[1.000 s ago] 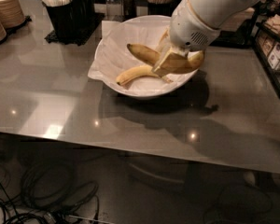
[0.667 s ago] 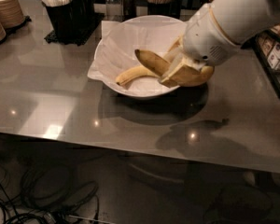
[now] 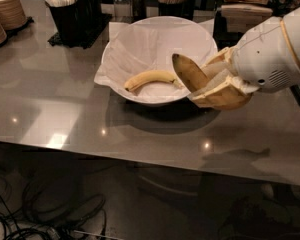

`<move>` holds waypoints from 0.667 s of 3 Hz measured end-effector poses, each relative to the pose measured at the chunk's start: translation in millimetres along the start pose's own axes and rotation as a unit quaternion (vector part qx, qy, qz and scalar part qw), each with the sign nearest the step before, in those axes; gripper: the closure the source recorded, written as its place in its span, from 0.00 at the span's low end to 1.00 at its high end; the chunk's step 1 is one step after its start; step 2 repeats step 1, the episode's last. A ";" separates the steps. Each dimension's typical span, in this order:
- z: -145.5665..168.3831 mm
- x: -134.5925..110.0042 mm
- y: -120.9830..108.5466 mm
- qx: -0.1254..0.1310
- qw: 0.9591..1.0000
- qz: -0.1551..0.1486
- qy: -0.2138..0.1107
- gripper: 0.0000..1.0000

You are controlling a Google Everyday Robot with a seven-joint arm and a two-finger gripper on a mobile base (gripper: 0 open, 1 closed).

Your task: Pick banana from white bowl

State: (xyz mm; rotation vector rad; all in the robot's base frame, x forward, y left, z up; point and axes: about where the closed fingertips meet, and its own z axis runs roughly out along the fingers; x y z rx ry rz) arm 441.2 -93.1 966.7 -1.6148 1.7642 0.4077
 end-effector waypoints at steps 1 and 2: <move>1.0 -1.4 0.0 -0.001 1.000 -0.002 0.001 1.00; 1.0 -1.4 0.0 -0.001 1.000 -0.002 0.001 1.00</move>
Offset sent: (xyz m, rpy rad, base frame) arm 0.0000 0.0000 0.0000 0.0000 0.0000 0.0000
